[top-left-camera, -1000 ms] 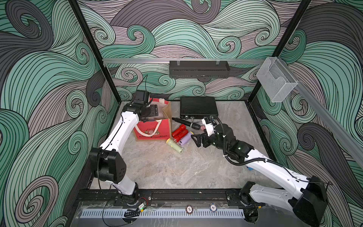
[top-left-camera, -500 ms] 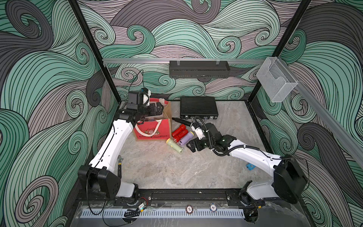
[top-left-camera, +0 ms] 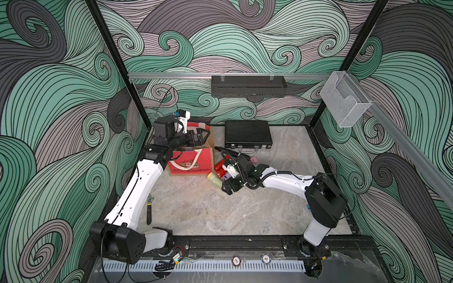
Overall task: Put the flashlights into the tote bags
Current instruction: Pick up the flashlight from the center of the board.
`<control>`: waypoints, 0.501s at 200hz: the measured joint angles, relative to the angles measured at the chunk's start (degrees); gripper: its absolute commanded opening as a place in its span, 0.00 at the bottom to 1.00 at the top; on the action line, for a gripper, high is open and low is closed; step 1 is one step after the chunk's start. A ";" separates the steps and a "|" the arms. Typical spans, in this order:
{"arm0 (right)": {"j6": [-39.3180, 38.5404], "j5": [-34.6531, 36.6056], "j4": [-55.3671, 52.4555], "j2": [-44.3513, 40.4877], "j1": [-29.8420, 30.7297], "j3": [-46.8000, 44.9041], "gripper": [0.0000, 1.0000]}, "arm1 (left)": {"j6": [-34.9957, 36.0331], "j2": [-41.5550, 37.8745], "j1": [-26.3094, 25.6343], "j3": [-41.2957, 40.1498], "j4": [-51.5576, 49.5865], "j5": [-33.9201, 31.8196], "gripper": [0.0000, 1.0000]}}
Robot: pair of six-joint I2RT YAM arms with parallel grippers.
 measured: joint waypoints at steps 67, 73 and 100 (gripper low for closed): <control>-1.07 0.57 -1.62 7.80 1.62 5.73 0.91 | -2.64 -1.33 0.00 -2.51 4.61 3.06 0.99; -1.07 0.68 -1.70 8.20 1.75 5.97 0.90 | -2.78 -1.33 0.00 -2.64 4.81 3.13 0.99; -1.07 1.16 -1.79 9.46 1.86 6.49 0.86 | -3.34 -1.33 0.00 -2.89 5.73 3.45 0.99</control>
